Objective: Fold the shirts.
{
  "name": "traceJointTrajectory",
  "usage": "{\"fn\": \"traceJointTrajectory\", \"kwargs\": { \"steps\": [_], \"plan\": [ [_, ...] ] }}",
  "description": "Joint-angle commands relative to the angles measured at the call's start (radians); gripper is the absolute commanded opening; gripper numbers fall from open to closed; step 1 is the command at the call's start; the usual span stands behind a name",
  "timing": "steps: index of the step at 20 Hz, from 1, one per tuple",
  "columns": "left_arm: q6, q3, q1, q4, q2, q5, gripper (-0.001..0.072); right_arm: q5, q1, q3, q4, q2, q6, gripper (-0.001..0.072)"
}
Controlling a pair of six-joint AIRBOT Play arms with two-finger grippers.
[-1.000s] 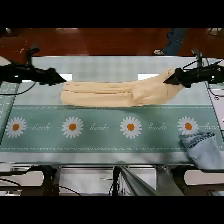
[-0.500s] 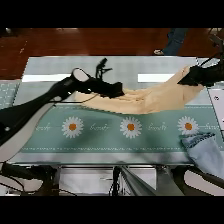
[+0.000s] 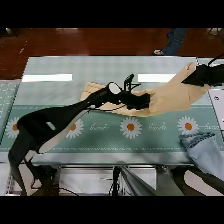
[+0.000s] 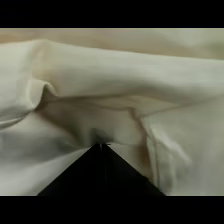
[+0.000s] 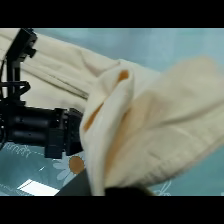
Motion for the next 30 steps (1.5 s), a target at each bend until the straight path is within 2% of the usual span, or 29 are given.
{"fn": "traceJointTrajectory", "kwargs": {
  "steps": [1,4,6,9,12,15,18,21,25,26,28,30],
  "plan": [
    [-0.045,0.065,-0.034,-0.006,-0.063,-0.026,0.0021,0.000,0.000,0.001,0.011,0.026,0.002,0.0023],
    [0.048,0.065,0.047,0.067,0.015,-0.019,0.0020,0.009,0.013,0.001,0.002,0.027,0.031,0.0023],
    [0.067,0.065,0.155,0.278,0.148,-0.060,0.0020,-0.006,0.082,0.000,-0.050,0.026,0.071,0.0023],
    [0.078,0.065,0.377,0.596,0.412,-0.219,0.0020,-0.094,0.263,-0.002,-0.161,-0.005,0.182,0.0023],
    [0.104,0.065,0.634,0.805,0.674,-0.370,0.0022,-0.238,0.437,-0.002,-0.175,-0.101,0.290,0.0023],
    [0.163,0.065,0.886,0.828,0.874,-0.488,0.0022,-0.454,0.568,-0.002,-0.171,-0.229,0.387,0.0022],
    [0.182,0.059,1.023,0.824,0.984,-0.569,0.0022,-0.644,0.661,-0.002,-0.111,-0.362,0.417,0.0023],
    [0.183,0.019,1.025,0.782,1.031,-0.566,0.0022,-0.795,0.736,-0.002,-0.006,-0.473,0.423,0.0023],
    [0.205,-0.099,0.944,0.719,1.033,-0.570,0.0022,-0.957,0.811,-0.002,0.146,-0.577,0.428,0.0024],
    [0.206,-0.140,0.917,0.719,1.033,-0.573,0.0022,-1.011,0.827,-0.002,0.188,-0.592,0.426,0.0079],
    [0.206,-0.230,0.869,0.719,1.032,-0.558,0.0022,-1.111,0.856,0.001,0.299,-0.595,0.385,0.0462],
    [0.206,-0.323,0.830,0.719,1.026,-0.512,0.0022,-1.118,0.862,0.023,0.442,-0.572,0.202,0.0481]
  ]
}}
